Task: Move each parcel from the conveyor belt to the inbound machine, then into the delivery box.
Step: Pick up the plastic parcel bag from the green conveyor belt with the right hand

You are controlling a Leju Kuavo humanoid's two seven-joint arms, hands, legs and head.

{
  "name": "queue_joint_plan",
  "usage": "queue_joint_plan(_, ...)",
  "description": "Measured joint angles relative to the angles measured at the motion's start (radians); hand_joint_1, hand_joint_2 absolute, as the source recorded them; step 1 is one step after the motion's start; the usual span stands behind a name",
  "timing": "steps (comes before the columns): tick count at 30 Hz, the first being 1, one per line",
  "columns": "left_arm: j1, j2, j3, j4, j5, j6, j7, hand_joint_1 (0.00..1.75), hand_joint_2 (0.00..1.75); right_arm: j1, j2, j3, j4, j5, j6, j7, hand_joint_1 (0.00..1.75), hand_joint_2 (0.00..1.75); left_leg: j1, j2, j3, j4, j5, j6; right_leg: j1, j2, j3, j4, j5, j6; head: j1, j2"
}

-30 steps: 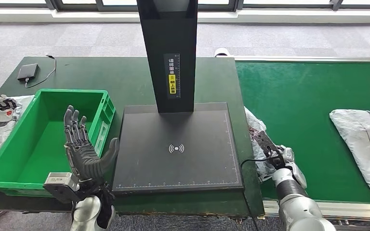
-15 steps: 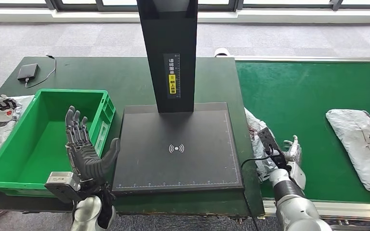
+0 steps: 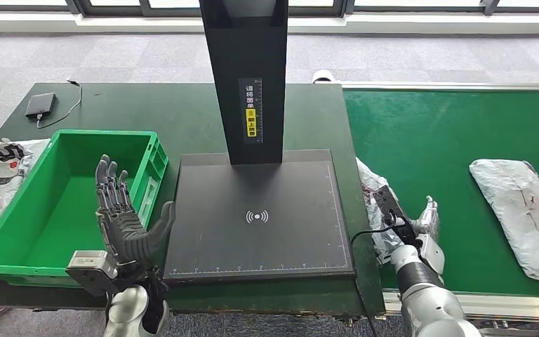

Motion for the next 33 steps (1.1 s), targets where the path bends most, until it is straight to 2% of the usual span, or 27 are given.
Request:
queue_joint_plan(5,-0.004,0.000,-0.004,0.017,0.000,-0.007,0.000,0.00,1.75,0.008,0.000,0.035,0.002,0.028,0.148,0.038,0.00,1.75,0.000,0.001,0.000,0.000,0.000,0.000,0.000,0.001,0.000,0.000,0.000,0.000,0.000,0.000)
queue_joint_plan(13,-0.008,0.000,-0.008,0.038,-0.001,-0.015,0.000,0.00,1.75,0.018,0.004,0.054,0.002,0.009,0.202,0.002,0.00,1.75,0.000,0.002,0.001,0.000,0.000,0.000,0.000,0.002,-0.001,0.000,0.000,0.000,0.000,0.000)
queue_joint_plan(17,-0.010,0.000,-0.016,0.043,-0.001,-0.012,0.000,0.00,1.75,0.020,0.005,0.059,0.002,0.007,0.214,-0.006,1.75,1.75,0.000,0.003,0.001,0.000,0.000,0.000,0.000,0.002,0.000,0.000,0.000,0.000,0.000,0.000)
queue_joint_plan(33,-0.012,0.000,-0.024,0.048,0.003,-0.006,0.000,0.00,1.75,0.028,0.006,0.066,0.002,-0.016,0.229,-0.036,1.75,1.75,0.001,0.006,0.003,0.000,0.000,0.000,0.001,0.005,0.000,0.000,0.001,-0.001,0.000,0.000)
